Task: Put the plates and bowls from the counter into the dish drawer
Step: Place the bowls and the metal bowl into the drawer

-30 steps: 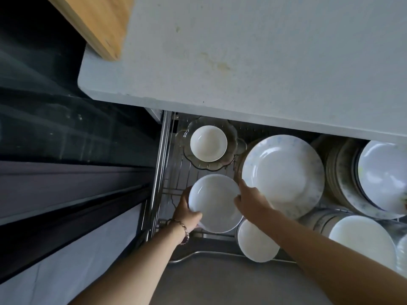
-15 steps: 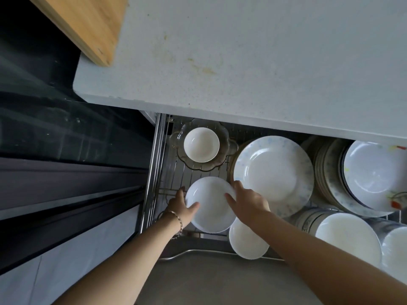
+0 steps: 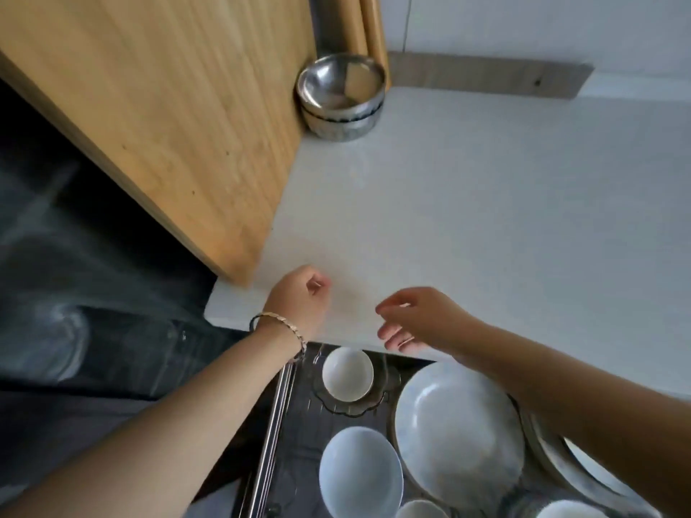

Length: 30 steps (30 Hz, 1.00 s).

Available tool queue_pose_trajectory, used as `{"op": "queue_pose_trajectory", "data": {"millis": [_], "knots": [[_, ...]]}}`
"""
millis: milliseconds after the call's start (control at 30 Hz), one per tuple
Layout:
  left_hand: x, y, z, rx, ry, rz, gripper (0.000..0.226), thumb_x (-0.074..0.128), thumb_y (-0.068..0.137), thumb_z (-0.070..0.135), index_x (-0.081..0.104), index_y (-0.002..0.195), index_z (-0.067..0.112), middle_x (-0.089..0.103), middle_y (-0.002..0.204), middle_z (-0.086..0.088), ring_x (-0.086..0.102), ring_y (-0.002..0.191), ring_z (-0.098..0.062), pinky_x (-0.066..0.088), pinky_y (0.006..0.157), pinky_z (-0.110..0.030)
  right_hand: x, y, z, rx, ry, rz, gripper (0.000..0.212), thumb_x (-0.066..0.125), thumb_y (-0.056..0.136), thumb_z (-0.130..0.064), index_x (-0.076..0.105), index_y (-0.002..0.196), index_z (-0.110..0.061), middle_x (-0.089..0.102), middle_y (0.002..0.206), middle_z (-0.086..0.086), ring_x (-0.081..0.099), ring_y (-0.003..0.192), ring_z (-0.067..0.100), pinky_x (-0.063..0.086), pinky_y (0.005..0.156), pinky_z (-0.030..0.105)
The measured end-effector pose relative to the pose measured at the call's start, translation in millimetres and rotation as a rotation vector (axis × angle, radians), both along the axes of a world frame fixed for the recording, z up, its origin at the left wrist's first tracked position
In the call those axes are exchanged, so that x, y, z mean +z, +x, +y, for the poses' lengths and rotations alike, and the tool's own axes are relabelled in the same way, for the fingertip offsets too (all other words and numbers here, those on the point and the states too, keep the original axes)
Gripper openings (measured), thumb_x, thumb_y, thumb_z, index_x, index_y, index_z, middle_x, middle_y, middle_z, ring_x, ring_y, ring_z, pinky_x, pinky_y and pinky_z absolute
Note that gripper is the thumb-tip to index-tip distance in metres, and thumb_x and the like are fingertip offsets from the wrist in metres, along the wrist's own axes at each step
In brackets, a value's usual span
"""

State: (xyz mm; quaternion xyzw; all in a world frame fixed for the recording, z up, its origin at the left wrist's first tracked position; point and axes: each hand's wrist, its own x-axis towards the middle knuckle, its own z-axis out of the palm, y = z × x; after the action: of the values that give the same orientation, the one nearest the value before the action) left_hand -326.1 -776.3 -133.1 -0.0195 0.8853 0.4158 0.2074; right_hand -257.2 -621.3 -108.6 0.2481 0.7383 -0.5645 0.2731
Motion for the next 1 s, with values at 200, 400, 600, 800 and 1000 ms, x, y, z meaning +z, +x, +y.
{"op": "queue_pose_trajectory", "data": {"millis": [200, 400, 600, 800, 1000], "knots": [[25, -81, 20, 0.145, 0.055, 0.018, 0.026, 0.039, 0.082, 0.004, 0.052, 0.072, 0.024, 0.066, 0.096, -0.014, 0.067, 0.090, -0.034, 0.054, 0.075, -0.035, 52, -142, 11, -0.494, -0.291, 0.026, 0.016, 0.045, 0.095, -0.022, 0.049, 0.088, -0.009, 0.059, 0.081, 0.012, 0.059, 0.064, 0.020, 0.048, 0.059, 0.028], [7, -126, 32, 0.068, -0.032, 0.024, 0.029, 0.039, 0.088, 0.006, 0.058, 0.109, 0.012, 0.063, 0.113, -0.008, 0.052, 0.086, -0.021, 0.036, 0.071, -0.021, 45, -257, 24, -0.644, -0.206, 0.096, 0.051, 0.051, 0.092, -0.039, 0.040, 0.133, -0.011, 0.048, 0.129, 0.017, 0.059, 0.108, 0.028, 0.057, 0.077, 0.031], [-18, -141, 38, 0.073, 0.023, -0.078, 0.022, 0.040, 0.087, 0.003, 0.053, 0.098, 0.017, 0.055, 0.088, -0.003, 0.057, 0.080, -0.024, 0.042, 0.068, -0.024, 12, -295, 26, -0.688, -0.208, 0.132, 0.035, 0.049, 0.094, -0.029, 0.045, 0.123, -0.009, 0.051, 0.116, 0.014, 0.056, 0.115, 0.027, 0.052, 0.083, 0.031], [-30, -137, 31, 0.107, 0.122, -0.068, 0.021, 0.042, 0.084, 0.000, 0.054, 0.086, 0.017, 0.054, 0.077, 0.004, 0.065, 0.093, -0.032, 0.055, 0.086, -0.042, -2, -283, 29, -0.818, -0.257, 0.201, 0.008, 0.046, 0.091, -0.009, 0.051, 0.091, -0.004, 0.050, 0.071, 0.010, 0.055, 0.066, 0.021, 0.059, 0.072, 0.035], [8, -102, 31, 0.288, 0.442, -0.052, 0.017, 0.044, 0.091, 0.004, 0.056, 0.091, 0.017, 0.058, 0.075, -0.004, 0.060, 0.054, -0.012, 0.049, 0.054, -0.025, 7, -171, 41, -0.718, -0.206, 0.107, 0.010, 0.050, 0.088, -0.009, 0.054, 0.083, -0.001, 0.063, 0.086, 0.021, 0.066, 0.072, 0.033, 0.061, 0.066, 0.035]]}}
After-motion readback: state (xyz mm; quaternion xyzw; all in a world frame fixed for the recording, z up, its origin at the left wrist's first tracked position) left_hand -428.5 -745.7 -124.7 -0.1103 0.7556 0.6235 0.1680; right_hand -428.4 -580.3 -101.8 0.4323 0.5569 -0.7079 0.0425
